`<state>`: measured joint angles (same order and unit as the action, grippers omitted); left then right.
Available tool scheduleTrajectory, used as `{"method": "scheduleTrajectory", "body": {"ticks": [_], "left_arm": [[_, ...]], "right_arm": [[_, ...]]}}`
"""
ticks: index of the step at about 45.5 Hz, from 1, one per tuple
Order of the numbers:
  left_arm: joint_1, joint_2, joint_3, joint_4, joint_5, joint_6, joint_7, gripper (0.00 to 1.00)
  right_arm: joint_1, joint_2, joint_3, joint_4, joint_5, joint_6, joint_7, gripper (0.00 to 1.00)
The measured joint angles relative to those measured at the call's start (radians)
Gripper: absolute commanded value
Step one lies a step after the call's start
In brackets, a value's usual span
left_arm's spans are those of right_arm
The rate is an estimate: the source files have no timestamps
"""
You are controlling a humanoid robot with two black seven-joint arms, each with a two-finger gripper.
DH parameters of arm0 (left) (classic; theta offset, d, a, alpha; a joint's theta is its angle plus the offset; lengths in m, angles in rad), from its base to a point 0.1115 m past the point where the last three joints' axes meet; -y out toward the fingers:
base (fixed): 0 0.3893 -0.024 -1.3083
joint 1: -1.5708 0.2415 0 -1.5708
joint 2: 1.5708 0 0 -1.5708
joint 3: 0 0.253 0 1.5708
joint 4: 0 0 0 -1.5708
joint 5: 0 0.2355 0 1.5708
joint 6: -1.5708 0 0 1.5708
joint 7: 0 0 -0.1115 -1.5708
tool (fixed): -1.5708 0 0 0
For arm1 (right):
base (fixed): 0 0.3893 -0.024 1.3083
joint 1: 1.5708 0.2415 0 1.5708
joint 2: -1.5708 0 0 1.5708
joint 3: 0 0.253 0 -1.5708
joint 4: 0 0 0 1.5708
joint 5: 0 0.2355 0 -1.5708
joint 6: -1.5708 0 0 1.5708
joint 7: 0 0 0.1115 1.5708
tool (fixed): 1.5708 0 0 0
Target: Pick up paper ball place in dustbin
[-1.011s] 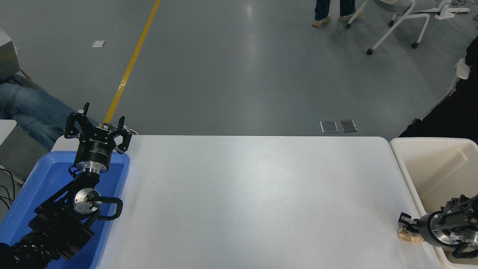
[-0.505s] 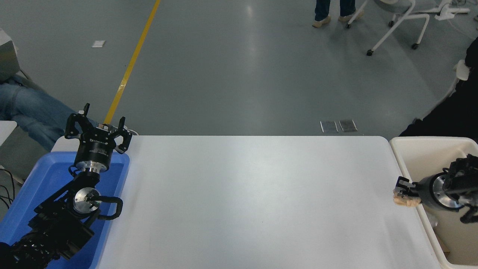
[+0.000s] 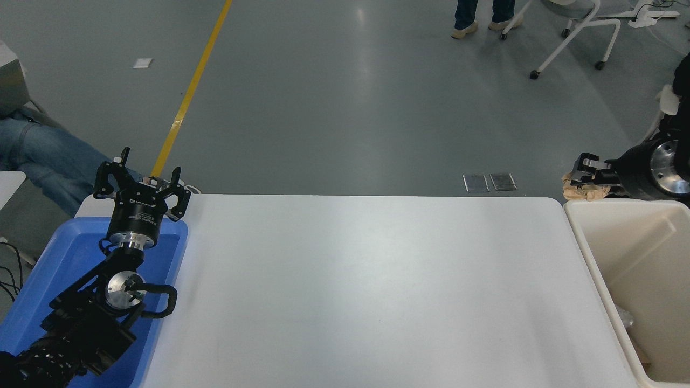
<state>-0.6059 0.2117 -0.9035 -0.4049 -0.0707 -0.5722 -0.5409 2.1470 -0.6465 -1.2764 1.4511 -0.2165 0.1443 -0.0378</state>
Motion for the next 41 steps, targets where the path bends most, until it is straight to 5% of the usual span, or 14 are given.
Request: {"method": "scheduleTrajectory", "body": {"ticks": [28,41], "left_arm": [[0.0,0.0,0.0,0.0,0.0,0.0,0.0,0.99],[0.0,0.0,0.0,0.0,0.0,0.0,-0.001,0.99]], "right_arm": [[-0.023,-0.033,-0.008,-0.123,-0.006,0.007,-0.004,0.0],[-0.374,-0.034,0.093,-0.481,0.166,-0.001,-0.005,0.0]]}}
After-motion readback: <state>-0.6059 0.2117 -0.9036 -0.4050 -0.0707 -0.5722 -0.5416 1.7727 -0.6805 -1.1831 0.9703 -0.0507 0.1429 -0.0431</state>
